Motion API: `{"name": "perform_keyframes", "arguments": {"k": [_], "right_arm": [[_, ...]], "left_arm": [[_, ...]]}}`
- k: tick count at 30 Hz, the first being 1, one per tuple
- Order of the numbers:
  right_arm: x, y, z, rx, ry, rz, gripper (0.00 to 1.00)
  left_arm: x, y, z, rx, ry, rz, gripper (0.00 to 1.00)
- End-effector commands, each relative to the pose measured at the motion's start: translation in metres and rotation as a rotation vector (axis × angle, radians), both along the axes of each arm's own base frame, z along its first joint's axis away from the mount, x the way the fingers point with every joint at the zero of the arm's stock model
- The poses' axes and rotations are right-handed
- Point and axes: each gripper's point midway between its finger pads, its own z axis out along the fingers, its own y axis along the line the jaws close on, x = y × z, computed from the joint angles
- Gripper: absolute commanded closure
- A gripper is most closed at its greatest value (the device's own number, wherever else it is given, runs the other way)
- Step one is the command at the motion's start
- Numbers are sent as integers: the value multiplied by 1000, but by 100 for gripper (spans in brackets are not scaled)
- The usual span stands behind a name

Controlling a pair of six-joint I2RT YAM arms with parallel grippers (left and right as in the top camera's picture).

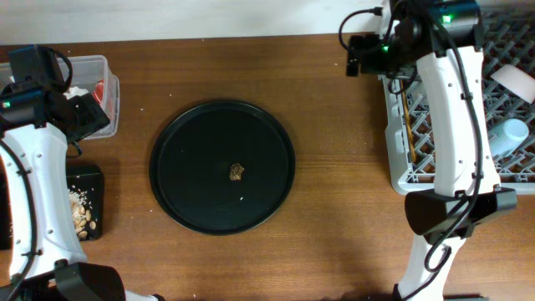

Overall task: Sort waste into correct bins and load items into the dishwasher rack
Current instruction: 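Carry the plate to the rack and stand it upright, then reach the left gripper to the tray and grasp the brown food scrap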

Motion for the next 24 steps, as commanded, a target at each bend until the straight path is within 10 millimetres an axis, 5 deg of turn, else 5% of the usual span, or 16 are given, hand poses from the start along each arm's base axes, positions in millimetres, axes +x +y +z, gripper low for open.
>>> {"name": "perform_keyframes", "arguments": {"k": [1, 6, 15, 16, 19, 24], "right_arm": [[-3, -45, -5, -68, 29, -110, 2], [-4, -77, -6, -43, 35, -181, 2], [-4, -81, -6, -43, 36, -190, 2], [-4, -81, -6, -43, 36, -190, 2], [-4, -81, -6, -43, 36, -190, 2], [-4, -81, -6, -43, 36, -190, 2]], "left_arm": [[-1, 0, -3, 1, 7, 10, 1], [-1, 0, -3, 1, 7, 10, 1], [9, 0, 1, -4, -38, 3, 1], [16, -9, 1, -57, -70, -27, 1], [19, -81, -6, -437, -96, -194, 1], [0, -142, -13, -654, -17, -346, 1]]}}
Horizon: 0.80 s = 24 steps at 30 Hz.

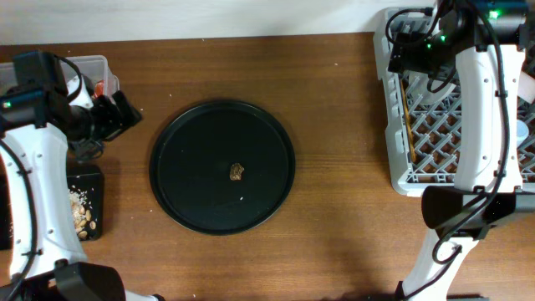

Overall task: Sort waste into correct bins and load items into the dishwasher rack
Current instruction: 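Reach the left gripper to the tray and grasp the brown food scrap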

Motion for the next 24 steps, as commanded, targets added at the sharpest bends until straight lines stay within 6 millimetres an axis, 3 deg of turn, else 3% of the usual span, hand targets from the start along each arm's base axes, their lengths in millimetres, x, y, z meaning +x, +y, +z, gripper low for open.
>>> {"name": "perform_keyframes", "arguments": {"k": [1, 3, 5, 7, 12, 15, 20, 24], "right_arm": [[0, -4, -3, -11, 8, -17, 2], [0, -4, -3, -11, 8, -17, 2], [0, -4, -3, -11, 8, -17, 2], [0, -4, -3, -11, 8, -17, 2], [0, -4, -3, -11, 8, -17, 2], [0, -4, -3, -11, 8, -17, 2], [0, -4, -3, -11, 8, -17, 2], [0, -4, -3, -11, 8, -17, 2]], "left_arm": [[-10, -66, -10, -154, 28, -220, 1], [-23, -109, -28, -142, 78, -381, 1], [-31, -133, -52, -39, 122, -480, 1], [-36, -145, -73, 57, 143, -535, 1], [-47, -197, -128, 63, 114, -627, 1], [-37, -198, -148, 222, 82, -626, 1], [-34, -201, -174, 246, 178, -680, 1], [-14, -208, -187, 258, 124, -719, 1]]}}
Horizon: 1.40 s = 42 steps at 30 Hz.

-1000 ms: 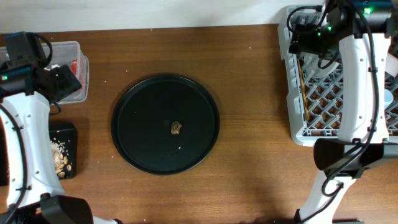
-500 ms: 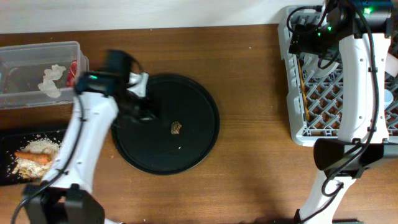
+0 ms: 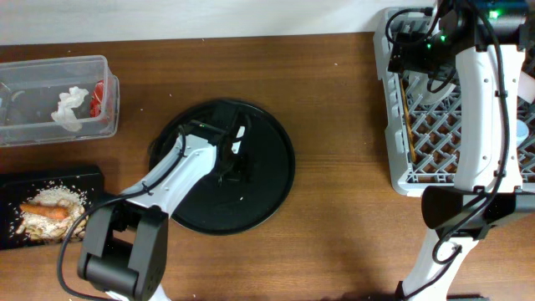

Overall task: Sort waste into correct bins and load items into the dishwasher rack
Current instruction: 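Reach the left gripper to the tray and grasp the brown food scrap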

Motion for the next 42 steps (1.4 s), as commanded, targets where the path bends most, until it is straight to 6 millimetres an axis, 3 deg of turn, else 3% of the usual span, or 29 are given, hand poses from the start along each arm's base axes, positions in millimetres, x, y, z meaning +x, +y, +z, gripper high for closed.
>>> {"name": "perform_keyframes", "arguments": {"k": [1, 6, 7, 8, 9, 13, 16, 20, 24, 26, 30, 33, 38, 42], "right_arm": [[0, -4, -3, -11, 8, -17, 2], [0, -4, -3, -11, 8, -17, 2], [0, -4, -3, -11, 8, -17, 2], [0, -4, -3, -11, 8, -17, 2], [0, -4, -3, -11, 8, -17, 2], [0, -4, -3, -11, 8, -17, 2], [0, -4, -3, -11, 8, -17, 2], [0, -4, -3, -11, 8, -17, 2], [0, -4, -3, -11, 8, -17, 2], [0, -4, -3, -11, 8, -17, 2], [0, -4, -3, -11, 8, -17, 2], [0, -4, -3, -11, 8, -17, 2], [0, -4, -3, -11, 8, -17, 2], [0, -4, -3, -11, 8, -17, 2]], "left_arm": [[15, -5, -9, 9, -27, -37, 1], [26, 2, -41, 77, -24, -34, 1], [29, 1, -41, 73, -37, -39, 4], [33, -1, -40, 68, -56, -55, 18], [35, -2, -40, 66, -66, -62, 24], [26, -3, -41, 75, -34, -75, 29], [12, -11, -43, 91, 1, -117, 29], [8, -17, -43, 144, -20, -151, 29], [9, -17, -43, 144, -20, -151, 42], [8, -17, -42, 145, -17, -151, 56], [8, -16, -42, 145, -16, -151, 61], [9, -17, -36, 147, -8, -150, 66], [24, -25, -6, 138, -30, -149, 74], [26, -27, -5, 131, -37, -149, 74]]}}
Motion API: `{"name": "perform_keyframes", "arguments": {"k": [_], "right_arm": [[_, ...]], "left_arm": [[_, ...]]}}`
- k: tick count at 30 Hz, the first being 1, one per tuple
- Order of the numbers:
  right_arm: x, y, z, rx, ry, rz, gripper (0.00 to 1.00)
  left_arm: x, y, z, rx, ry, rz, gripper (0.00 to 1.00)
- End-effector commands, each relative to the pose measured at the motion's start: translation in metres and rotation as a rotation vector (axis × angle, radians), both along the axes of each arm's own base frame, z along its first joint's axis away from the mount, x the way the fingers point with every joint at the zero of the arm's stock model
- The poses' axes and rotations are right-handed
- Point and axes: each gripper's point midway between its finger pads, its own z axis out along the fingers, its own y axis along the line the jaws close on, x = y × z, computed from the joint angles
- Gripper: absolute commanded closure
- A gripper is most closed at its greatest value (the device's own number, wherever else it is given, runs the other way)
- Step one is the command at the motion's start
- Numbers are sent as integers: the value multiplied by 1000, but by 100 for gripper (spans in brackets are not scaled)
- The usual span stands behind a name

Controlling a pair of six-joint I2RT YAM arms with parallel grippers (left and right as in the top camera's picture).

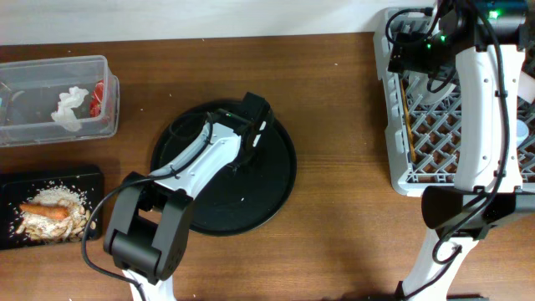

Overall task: Sort waste into correct bins and load items into the dishwasher rack
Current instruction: 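Reach the left gripper to the tray and grasp the brown food scrap, then carry the scrap left and drop it onto the black board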

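Observation:
A black round plate (272, 201) lies mid-table. My left arm reaches across it, and my left gripper (240, 164) points down at the plate's middle; its fingers are too dark against the plate to tell their state. The brown food scrap is hidden under it. My right gripper (411, 52) hangs over the far left corner of the grey dishwasher rack (443, 138); its jaws cannot be made out.
A clear bin (50, 125) with white crumpled paper (68, 107) and something red stands at far left. Below it a black bin (17, 238) holds food scraps and a carrot piece (46, 209). The rack holds a wooden stick (407, 117) and a white cup (523, 130).
My left wrist has swung further out and to the right over the plate, with the gripper still at the plate's middle. The right arm has not moved.
First my left gripper hung over the bins at the left, the scrap lay bare on the plate and my right arm was at the rack's left edge. Then the left shifted toward the plate and the right over the rack. Then the left covered the scrap, as now.

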Motion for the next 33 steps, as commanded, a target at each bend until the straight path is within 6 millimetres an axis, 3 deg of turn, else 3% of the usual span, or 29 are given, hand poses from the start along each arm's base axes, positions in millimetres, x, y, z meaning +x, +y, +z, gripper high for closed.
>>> {"name": "perform_keyframes", "arguments": {"k": [1, 4, 7, 10, 11, 13, 16, 19, 23, 27, 28, 33], "right_arm": [[0, -4, -3, -11, 7, -17, 2], [0, -4, -3, -11, 7, -17, 2], [0, -4, -3, -11, 7, -17, 2], [0, -4, -3, -11, 7, -17, 2], [0, -4, -3, -11, 7, -17, 2], [0, -4, -3, -11, 7, -17, 2], [0, -4, -3, -11, 7, -17, 2], [0, -4, -3, -11, 7, -17, 2], [0, -4, -3, -11, 7, -17, 2], [0, -4, -3, -11, 7, -17, 2], [0, -4, -3, -11, 7, -17, 2], [0, -4, -3, -11, 7, -17, 1]], "left_arm": [[5, 0, 2, 6, -14, 0, 74], [19, 7, 15, -2, -37, 31, 75], [52, 43, 51, -13, -84, 139, 75], [78, 108, 87, -30, -122, 347, 75], [79, 141, 91, -34, -112, 481, 75], [72, 175, 89, -30, -79, 618, 79], [43, 263, 83, -11, -5, 891, 81], [18, 329, 83, -19, 9, 1121, 81], [-19, 394, 81, -11, 17, 1323, 81], [-42, 420, 71, -12, 34, 1410, 80], [-46, 424, 63, -13, 35, 1423, 72], [-51, 418, 29, -24, 52, 1430, 71]]}}
